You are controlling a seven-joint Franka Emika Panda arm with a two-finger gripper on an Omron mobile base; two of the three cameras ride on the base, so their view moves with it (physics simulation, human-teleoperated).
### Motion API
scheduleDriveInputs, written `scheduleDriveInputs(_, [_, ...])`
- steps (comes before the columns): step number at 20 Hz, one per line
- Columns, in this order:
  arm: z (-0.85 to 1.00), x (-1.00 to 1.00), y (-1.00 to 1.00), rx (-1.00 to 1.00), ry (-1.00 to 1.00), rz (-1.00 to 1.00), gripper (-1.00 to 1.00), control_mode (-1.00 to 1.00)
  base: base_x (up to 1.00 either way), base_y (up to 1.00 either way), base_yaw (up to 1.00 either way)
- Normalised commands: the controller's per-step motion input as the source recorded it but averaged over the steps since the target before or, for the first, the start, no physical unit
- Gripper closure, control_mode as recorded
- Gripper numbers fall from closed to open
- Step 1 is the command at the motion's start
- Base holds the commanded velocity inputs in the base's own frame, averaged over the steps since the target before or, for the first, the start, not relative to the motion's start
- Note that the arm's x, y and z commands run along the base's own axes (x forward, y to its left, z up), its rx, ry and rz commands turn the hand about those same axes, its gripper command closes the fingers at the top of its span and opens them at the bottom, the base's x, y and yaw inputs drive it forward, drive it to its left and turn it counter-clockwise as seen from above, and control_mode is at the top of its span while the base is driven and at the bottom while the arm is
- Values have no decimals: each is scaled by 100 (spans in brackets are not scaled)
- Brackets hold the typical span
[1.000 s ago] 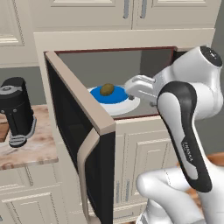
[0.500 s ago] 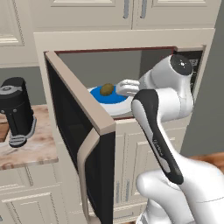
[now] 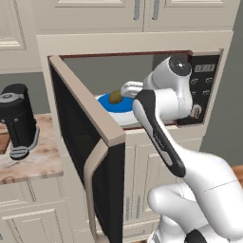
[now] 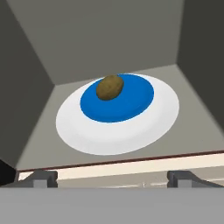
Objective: Retrieve the reheated potato from the microwave, then place the potato, cheese, and condiment on the cutting board.
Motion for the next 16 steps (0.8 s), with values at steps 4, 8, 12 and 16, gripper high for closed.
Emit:
scheduleDriveInputs(4, [-31, 46, 0, -1, 0, 0, -100, -100, 0, 0, 0])
scheduleDriveInputs(8, [-35, 39, 1, -3, 0, 0, -100, -100, 0, 0, 0])
scheduleDriveInputs(12, [-28, 45, 7, -3, 0, -1, -100, -100, 0, 0, 0])
scheduleDriveInputs(16, [-11, 47, 13, -1, 0, -2, -100, -100, 0, 0, 0])
